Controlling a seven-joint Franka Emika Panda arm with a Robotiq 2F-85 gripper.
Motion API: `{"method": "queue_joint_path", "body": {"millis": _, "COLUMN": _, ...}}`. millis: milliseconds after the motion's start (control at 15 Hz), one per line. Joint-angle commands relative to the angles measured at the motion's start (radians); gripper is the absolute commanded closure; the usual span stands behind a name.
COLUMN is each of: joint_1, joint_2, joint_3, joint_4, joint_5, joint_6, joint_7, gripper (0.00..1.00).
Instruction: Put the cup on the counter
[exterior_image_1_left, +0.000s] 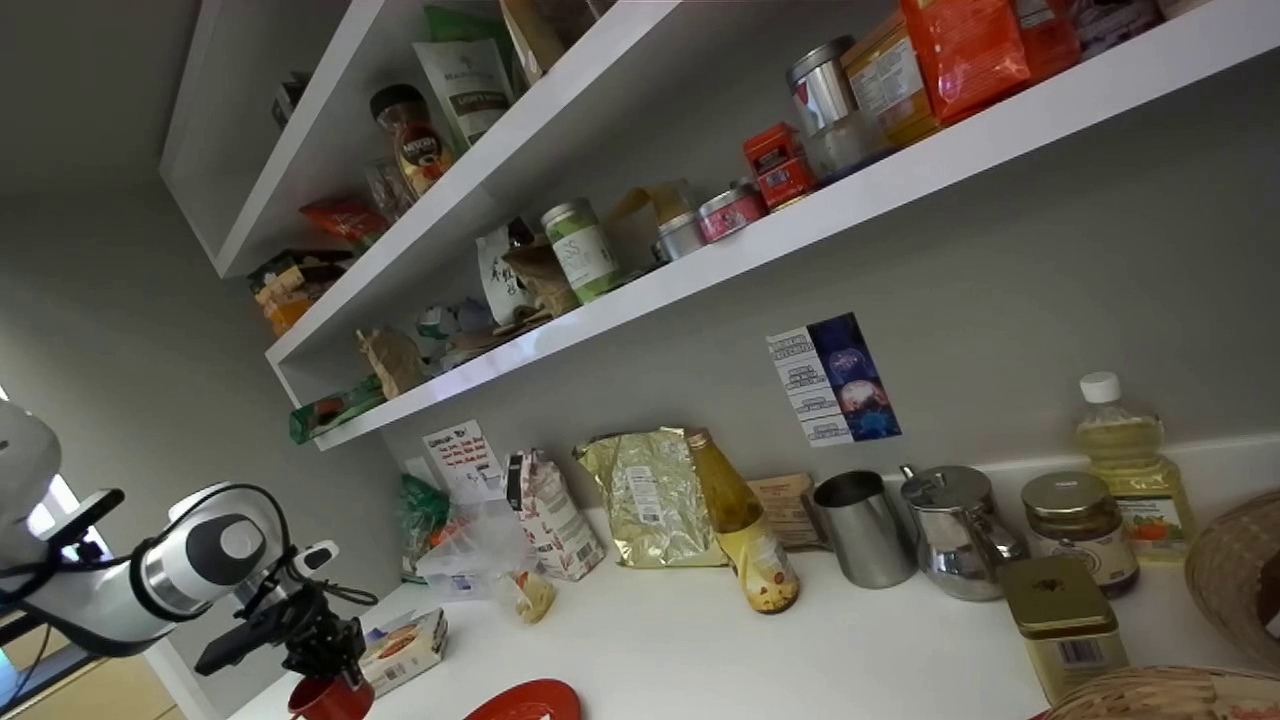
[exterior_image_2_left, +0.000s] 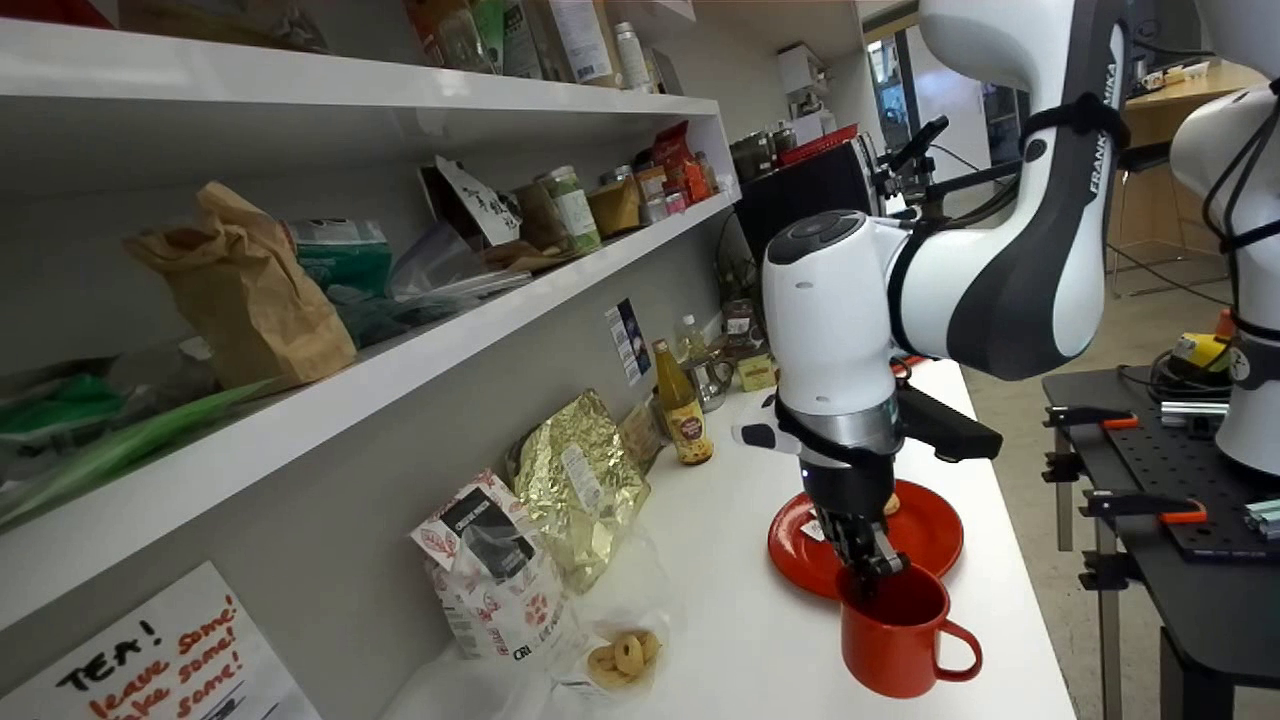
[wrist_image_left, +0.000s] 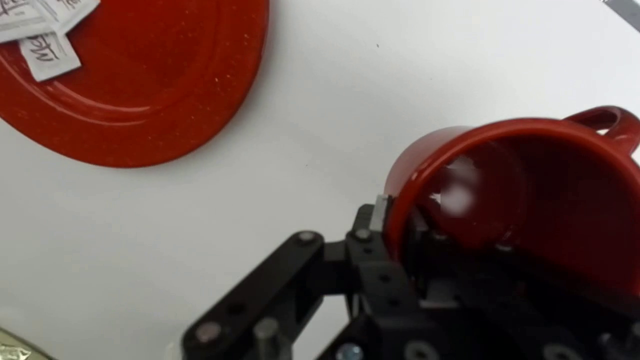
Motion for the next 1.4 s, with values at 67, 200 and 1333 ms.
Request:
{"method": "queue_joint_path", "body": {"millis": 67, "joint_1": 0.065, "joint_2": 0.081, "joint_3": -0.03, "joint_4": 0.085, "joint_5": -0.098, "joint_6": -0.012, "joint_7": 0.06, "gripper": 0.98}}
{"method": "queue_joint_path", "body": {"millis": 200, "joint_1": 0.077, "joint_2": 0.113, "joint_3": -0.033, "joint_4": 0.099, "joint_5": -0.105, "joint_6": -0.006, "joint_7": 0.05, "gripper": 0.98}}
{"method": "queue_joint_path", "body": {"millis": 1333, "joint_1": 0.024, "joint_2": 0.23, "joint_3": -0.033, "joint_4": 0.098, "joint_5": -0.044, "joint_6": 0.02, "joint_7": -0.229, "gripper": 0.88}}
